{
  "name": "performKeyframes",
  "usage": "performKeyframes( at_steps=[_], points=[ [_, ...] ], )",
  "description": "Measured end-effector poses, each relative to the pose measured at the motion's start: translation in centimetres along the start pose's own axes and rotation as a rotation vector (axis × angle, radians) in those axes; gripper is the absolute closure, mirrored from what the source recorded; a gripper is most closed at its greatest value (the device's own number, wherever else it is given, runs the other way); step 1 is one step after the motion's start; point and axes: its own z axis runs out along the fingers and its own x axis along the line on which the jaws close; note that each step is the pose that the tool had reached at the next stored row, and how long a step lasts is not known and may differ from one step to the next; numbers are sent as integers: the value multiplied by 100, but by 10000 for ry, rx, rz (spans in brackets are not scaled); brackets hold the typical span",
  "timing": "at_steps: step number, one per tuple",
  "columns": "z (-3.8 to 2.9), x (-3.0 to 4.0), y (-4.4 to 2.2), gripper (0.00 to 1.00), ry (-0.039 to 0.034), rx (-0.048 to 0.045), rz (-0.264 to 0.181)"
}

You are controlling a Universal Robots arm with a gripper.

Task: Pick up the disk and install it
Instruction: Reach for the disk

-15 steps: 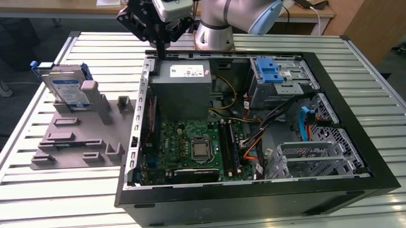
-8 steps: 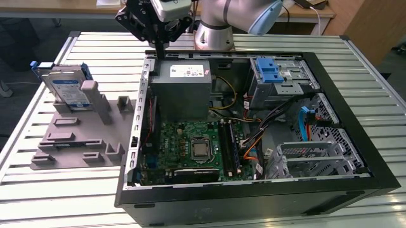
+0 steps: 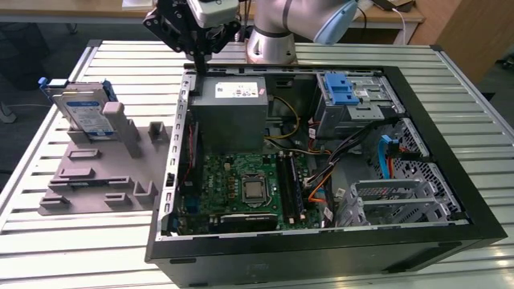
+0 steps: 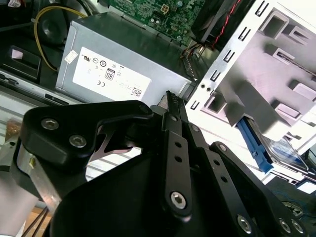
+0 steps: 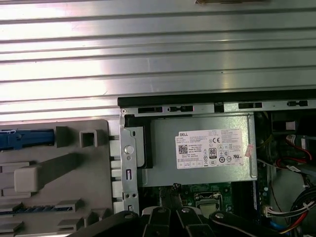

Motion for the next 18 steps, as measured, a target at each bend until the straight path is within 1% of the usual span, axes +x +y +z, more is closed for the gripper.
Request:
performKeyframes(
  at_steps=[18],
  points=[
    [10, 97, -7, 89, 0, 0, 0]
  ],
)
